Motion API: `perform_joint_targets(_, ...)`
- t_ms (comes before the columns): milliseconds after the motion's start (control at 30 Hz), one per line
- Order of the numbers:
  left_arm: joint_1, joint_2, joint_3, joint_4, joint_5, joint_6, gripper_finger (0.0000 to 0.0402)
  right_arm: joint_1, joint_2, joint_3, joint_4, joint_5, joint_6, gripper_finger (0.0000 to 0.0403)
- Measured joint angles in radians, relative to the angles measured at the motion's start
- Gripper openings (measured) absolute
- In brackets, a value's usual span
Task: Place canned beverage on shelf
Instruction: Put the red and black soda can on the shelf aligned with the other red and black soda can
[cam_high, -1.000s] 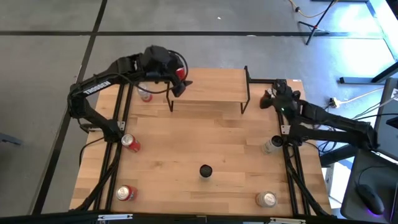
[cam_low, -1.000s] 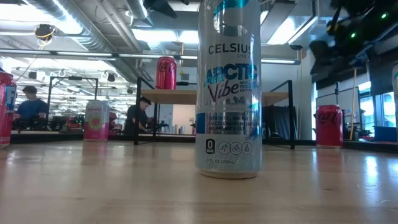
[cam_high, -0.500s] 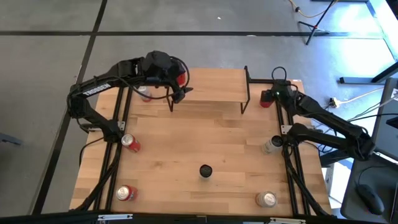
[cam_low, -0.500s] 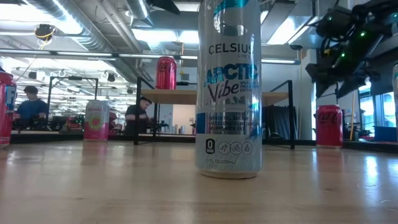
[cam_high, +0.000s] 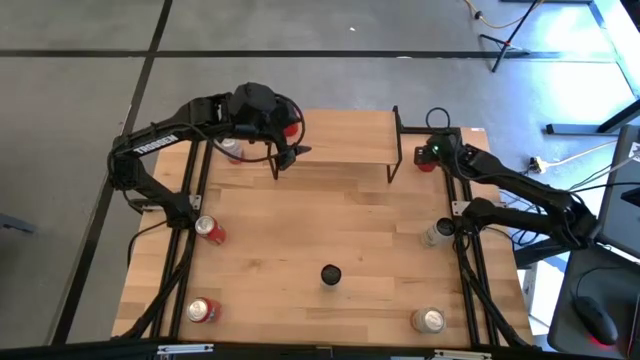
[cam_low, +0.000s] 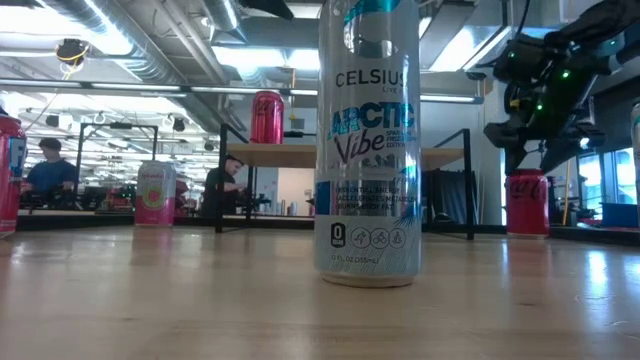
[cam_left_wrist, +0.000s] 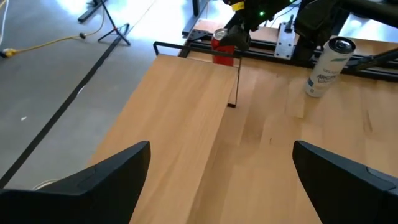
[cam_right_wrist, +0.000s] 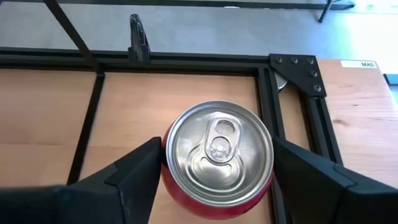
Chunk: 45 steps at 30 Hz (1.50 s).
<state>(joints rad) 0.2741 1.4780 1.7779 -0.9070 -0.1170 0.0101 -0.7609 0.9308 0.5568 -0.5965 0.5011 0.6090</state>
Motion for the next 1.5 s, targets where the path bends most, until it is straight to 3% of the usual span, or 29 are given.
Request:
perform_joint_targets(500, 0.0, 0.0, 0.0, 0.001, 0.003, -0.008, 0.0382, 0.001, 0.01, -0.002, 0.005, 0.0, -0.011, 0.0277)
perform_joint_targets(767, -0.001, 0.0, 0.0, 0.002, 0.003, -0.008, 0.0382, 0.001, -0.01, -0.002, -0.001, -0.017, -0.003, 0.0203)
perform_joint_targets(867, 0.0, 0.0, 0.0, 0.002, 0.003, -0.008, 0.0382, 0.001, -0.025, -0.004, -0.008, -0.025, -0.003, 0.0201)
perform_joint_targets(1200, -0.001, 0.0, 0.0, 0.002, 0.004, -0.009, 0.0382, 0.002, -0.104, -0.005, -0.082, -0.107, -0.013, 0.0207)
perform_joint_targets(1500, -0.006, 0.0, 0.0, -0.021, 0.004, -0.035, 0.0382, 0.002, -0.219, 0.018, -0.183, -0.264, -0.081, 0.0207)
